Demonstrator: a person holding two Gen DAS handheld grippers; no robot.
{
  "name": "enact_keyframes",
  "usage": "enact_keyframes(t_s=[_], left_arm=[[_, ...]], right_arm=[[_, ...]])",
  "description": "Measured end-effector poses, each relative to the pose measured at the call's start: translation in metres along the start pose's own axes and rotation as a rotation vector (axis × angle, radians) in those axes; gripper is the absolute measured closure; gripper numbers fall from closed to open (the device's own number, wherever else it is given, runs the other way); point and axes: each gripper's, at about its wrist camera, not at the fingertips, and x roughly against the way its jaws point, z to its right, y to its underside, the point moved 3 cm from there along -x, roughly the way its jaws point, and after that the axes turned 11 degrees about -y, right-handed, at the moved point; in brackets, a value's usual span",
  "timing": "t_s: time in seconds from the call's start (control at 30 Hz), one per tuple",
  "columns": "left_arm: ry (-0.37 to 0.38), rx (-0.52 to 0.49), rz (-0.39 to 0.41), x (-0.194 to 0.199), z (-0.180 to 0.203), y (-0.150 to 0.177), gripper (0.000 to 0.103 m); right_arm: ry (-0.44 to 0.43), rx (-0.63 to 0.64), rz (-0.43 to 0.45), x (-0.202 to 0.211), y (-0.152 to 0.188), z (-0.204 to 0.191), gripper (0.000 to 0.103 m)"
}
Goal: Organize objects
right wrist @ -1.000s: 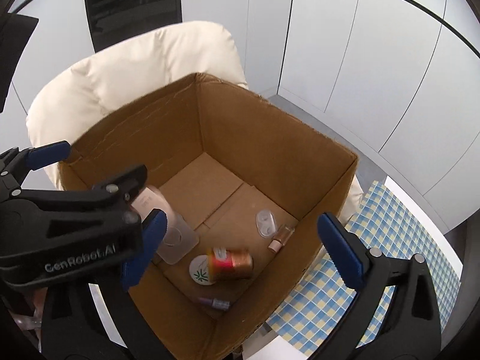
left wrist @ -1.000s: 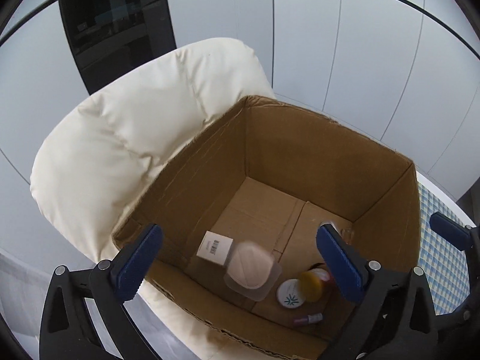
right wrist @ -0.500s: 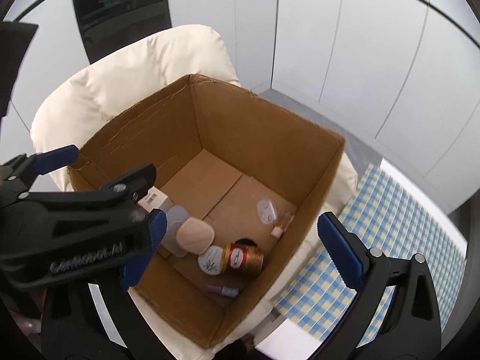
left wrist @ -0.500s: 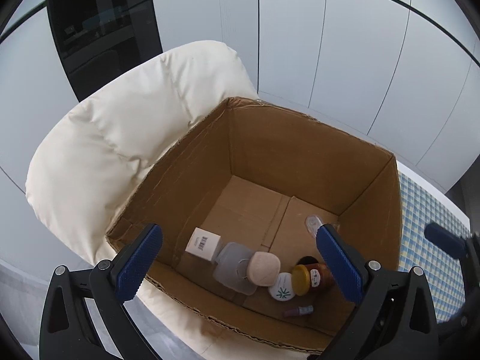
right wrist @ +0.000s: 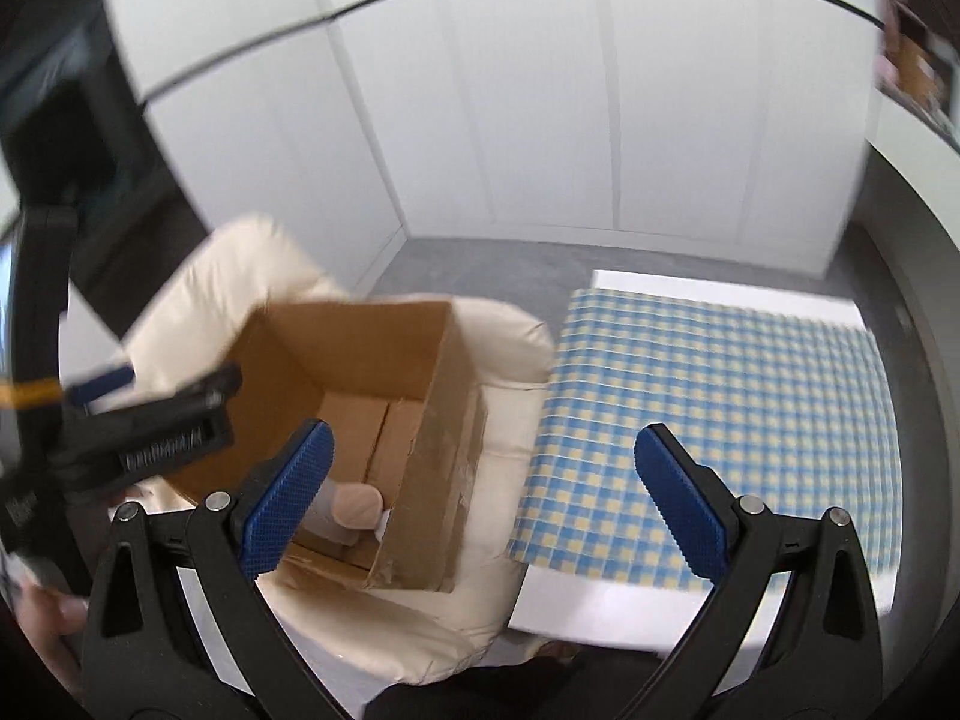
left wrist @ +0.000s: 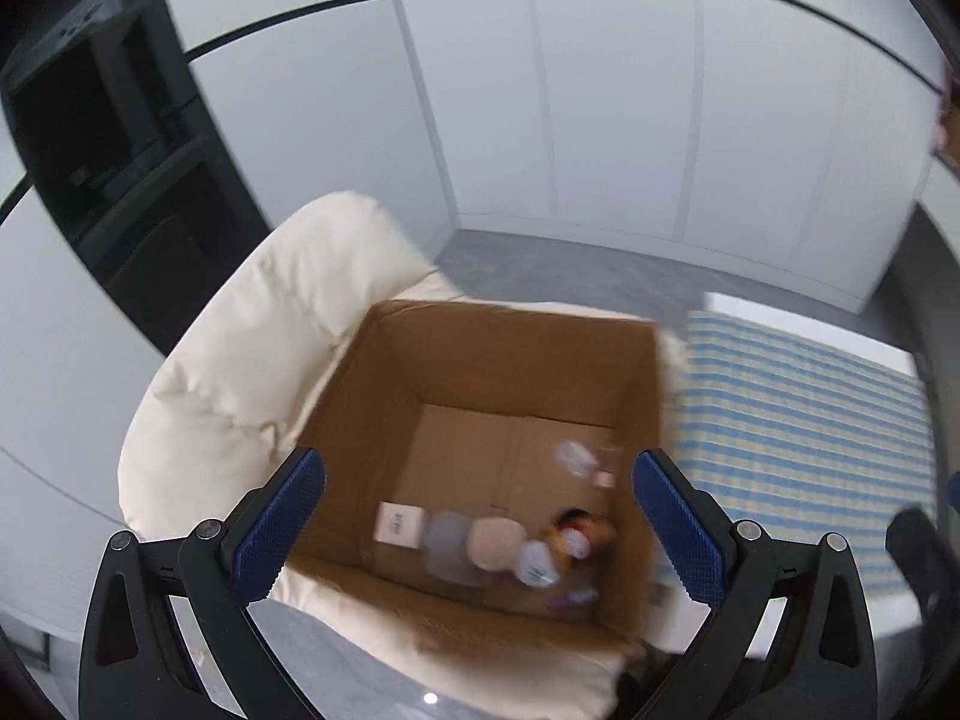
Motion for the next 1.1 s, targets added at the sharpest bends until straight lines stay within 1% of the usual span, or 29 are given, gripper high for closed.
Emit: enact_keyframes(t_s=[0.03, 0.1, 0.17, 0.2, 0.3, 0.43, 0.5, 0.53, 0.63, 0.67, 0.77, 0.9, 1.03, 1.1], left_arm=[[0.009, -0.006, -0.001, 0.010, 0.001, 0.000, 0.001], [0.047, -0.020, -0.003, 0.041, 0.001, 0.001, 0.001], [0.079, -0.027, -0.013, 0.063, -0.002, 0.006, 0.001], [0.091, -0.028, -0.020, 0.072, -0.004, 0.009, 0.001], [0.108, -0.040, -0.041, 0.100, -0.013, 0.027, 0.001], [0.111, -0.037, -0.050, 0.133, -0.024, 0.058, 0.001], [0.100, -0.041, -0.077, 0.140, -0.028, 0.069, 0.001], [0.088, -0.044, -0.103, 0.141, -0.031, 0.076, 0.001], [0.097, -0.053, -0.167, 0.138, -0.034, 0.090, 0.001], [0.096, -0.056, -0.173, 0.138, -0.035, 0.093, 0.001], [0.072, -0.065, -0.180, 0.136, -0.036, 0.100, 0.001], [0.067, -0.095, -0.180, 0.139, -0.034, 0.105, 0.001], [0.063, -0.093, -0.167, 0.140, -0.033, 0.104, 0.001], [0.068, -0.097, -0.173, 0.139, -0.033, 0.105, 0.001]], right_arm=[[0.007, -0.012, 0.007, 0.012, -0.004, 0.003, 0.001], [0.063, -0.001, 0.013, 0.039, -0.009, 0.004, 0.001], [0.124, 0.023, -0.006, 0.060, -0.011, 0.003, 0.001], [0.133, 0.032, -0.015, 0.068, -0.011, 0.001, 0.001], [0.128, 0.023, -0.038, 0.093, -0.004, -0.002, 0.001], [0.090, -0.010, -0.101, 0.112, 0.018, -0.011, 0.001], [0.096, -0.026, -0.111, 0.123, 0.030, -0.013, 0.001], [0.108, -0.038, -0.107, 0.128, 0.035, -0.012, 0.001], [0.168, -0.061, -0.115, 0.137, 0.046, -0.013, 0.001], [0.182, -0.062, -0.121, 0.140, 0.050, -0.014, 0.001], [0.177, -0.069, -0.134, 0.143, 0.058, -0.017, 0.001], [0.167, -0.082, -0.163, 0.142, 0.069, -0.020, 0.001], [0.163, -0.096, -0.175, 0.138, 0.074, -0.017, 0.001], [0.162, -0.100, -0.183, 0.137, 0.074, -0.016, 0.001]])
